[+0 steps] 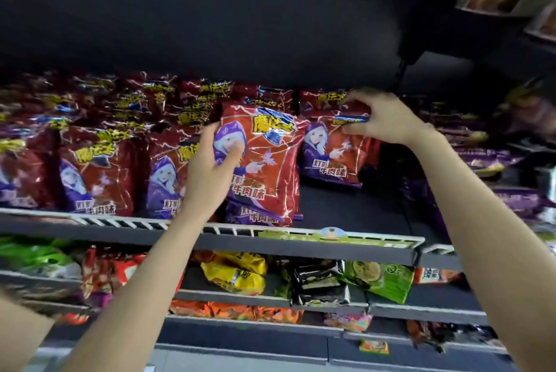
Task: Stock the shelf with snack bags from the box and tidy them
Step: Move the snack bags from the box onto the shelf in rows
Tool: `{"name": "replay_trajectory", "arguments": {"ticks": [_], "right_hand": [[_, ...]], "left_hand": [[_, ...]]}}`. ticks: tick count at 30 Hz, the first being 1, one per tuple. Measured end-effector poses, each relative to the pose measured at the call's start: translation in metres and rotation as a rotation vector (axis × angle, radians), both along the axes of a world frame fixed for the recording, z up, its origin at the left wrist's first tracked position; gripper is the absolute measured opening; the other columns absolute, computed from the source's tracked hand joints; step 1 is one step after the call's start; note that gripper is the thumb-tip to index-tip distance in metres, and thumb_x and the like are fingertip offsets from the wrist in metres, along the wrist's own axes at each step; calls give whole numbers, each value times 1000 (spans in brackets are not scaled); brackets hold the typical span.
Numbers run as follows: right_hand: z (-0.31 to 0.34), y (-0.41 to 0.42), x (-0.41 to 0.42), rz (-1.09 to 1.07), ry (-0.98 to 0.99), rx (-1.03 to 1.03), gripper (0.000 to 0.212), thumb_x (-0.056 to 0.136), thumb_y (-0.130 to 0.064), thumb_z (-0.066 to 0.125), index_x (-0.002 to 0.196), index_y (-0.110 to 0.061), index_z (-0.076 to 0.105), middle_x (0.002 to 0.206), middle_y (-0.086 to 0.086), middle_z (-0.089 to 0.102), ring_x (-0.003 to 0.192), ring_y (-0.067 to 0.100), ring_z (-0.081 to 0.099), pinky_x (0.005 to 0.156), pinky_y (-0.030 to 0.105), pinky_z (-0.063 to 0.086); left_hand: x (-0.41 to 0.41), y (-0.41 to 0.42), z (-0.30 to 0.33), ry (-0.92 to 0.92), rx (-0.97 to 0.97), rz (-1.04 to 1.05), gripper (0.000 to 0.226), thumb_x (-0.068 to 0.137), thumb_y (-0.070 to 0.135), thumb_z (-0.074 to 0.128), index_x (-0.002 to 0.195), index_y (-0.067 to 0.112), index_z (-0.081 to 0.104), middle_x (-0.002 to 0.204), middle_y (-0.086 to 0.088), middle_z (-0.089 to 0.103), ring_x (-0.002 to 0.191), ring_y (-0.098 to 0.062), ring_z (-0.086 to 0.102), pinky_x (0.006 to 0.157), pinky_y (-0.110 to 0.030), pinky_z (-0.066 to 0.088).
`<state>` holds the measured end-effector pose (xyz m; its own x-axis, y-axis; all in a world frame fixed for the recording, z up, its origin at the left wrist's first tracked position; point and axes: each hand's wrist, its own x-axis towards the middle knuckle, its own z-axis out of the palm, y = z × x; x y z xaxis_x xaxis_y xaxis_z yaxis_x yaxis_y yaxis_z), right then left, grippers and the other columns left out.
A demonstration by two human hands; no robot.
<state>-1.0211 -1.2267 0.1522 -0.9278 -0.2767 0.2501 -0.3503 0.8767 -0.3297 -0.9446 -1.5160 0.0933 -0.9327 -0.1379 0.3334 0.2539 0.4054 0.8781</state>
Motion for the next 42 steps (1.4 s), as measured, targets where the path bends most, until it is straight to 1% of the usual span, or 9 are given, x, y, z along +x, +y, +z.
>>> {"name": "replay_trajectory", "arguments": {"ticks": [4, 11, 16, 20, 25, 28, 32, 38, 42], "right_hand": [[-7, -1, -42, -53, -139, 28, 52, 80, -24, 72, 127, -29, 51, 136, 7, 46, 125, 26, 43, 101, 34, 36], [-34, -6, -56, -208, 150, 120, 64, 82, -28, 69, 139, -22, 42, 146, 6, 35, 135, 28, 27, 111, 42, 22], [-39, 15, -15, -221, 210, -540, 26, 91, -12, 55, 115, -18, 61, 122, 8, 59, 112, 20, 56, 96, 28, 43], [-40, 13, 40, -186, 29, -951, 24, 100, -34, 43, 120, -25, 53, 107, -7, 64, 91, 3, 63, 82, 22, 51], [-63, 13, 36, -317, 29, -655, 80, 81, -32, 73, 144, -17, 26, 121, 6, 58, 104, 18, 59, 90, 33, 49], [-68, 10, 20, -365, 71, -630, 82, 79, -23, 76, 144, -20, 26, 115, 6, 60, 101, 18, 59, 92, 36, 49], [-75, -3, 1, -378, 104, -631, 84, 82, -12, 71, 147, -21, 20, 120, 8, 61, 102, 23, 61, 85, 26, 45], [-90, -13, -9, -454, 16, -389, 89, 87, -33, 65, 152, -22, 5, 142, 16, 40, 121, 37, 48, 89, 41, 45], [-84, -17, 16, -409, 287, -240, 71, 90, -29, 62, 147, -10, 24, 138, 17, 40, 124, 33, 41, 95, 43, 41]], "left_hand": [[-2, 9, 3, 10, 6, -28, 34, 93, 22, 54, 124, 16, 42, 91, 19, 54, 70, 22, 53, 61, 0, 40], [-8, 30, 9, 33, 3, -103, 41, 93, 26, 55, 129, 15, 38, 101, 10, 58, 79, 11, 58, 63, -4, 44], [-16, 78, 8, 41, -36, -190, 42, 96, 22, 49, 133, 14, 30, 92, 21, 50, 72, 16, 56, 60, -6, 45], [-33, 122, 1, 53, 1, -190, 43, 98, 19, 46, 135, 10, 27, 96, 10, 54, 70, 3, 55, 63, -12, 47], [-50, 158, -18, 3, 26, -128, 60, 97, 18, 46, 146, 10, 13, 132, -14, 50, 105, -24, 60, 85, -30, 50], [-52, 159, -22, -1, -40, -103, 79, 90, 11, 58, 149, 9, 5, 153, -13, 21, 138, -20, 28, 105, -16, 24], [-59, 153, -22, -1, -182, -119, 78, 89, 13, 59, 149, 8, 10, 156, -12, 11, 144, -23, 13, 115, -31, 17], [-76, 150, -9, -188, -140, -166, 78, 91, 16, 56, 150, 13, 4, 158, -11, -5, 145, -26, -1, 115, -35, 11], [-61, 143, 4, -140, -112, -215, 72, 93, 16, 53, 150, 14, 9, 158, -8, -2, 145, -22, 2, 115, -35, 13]]}}
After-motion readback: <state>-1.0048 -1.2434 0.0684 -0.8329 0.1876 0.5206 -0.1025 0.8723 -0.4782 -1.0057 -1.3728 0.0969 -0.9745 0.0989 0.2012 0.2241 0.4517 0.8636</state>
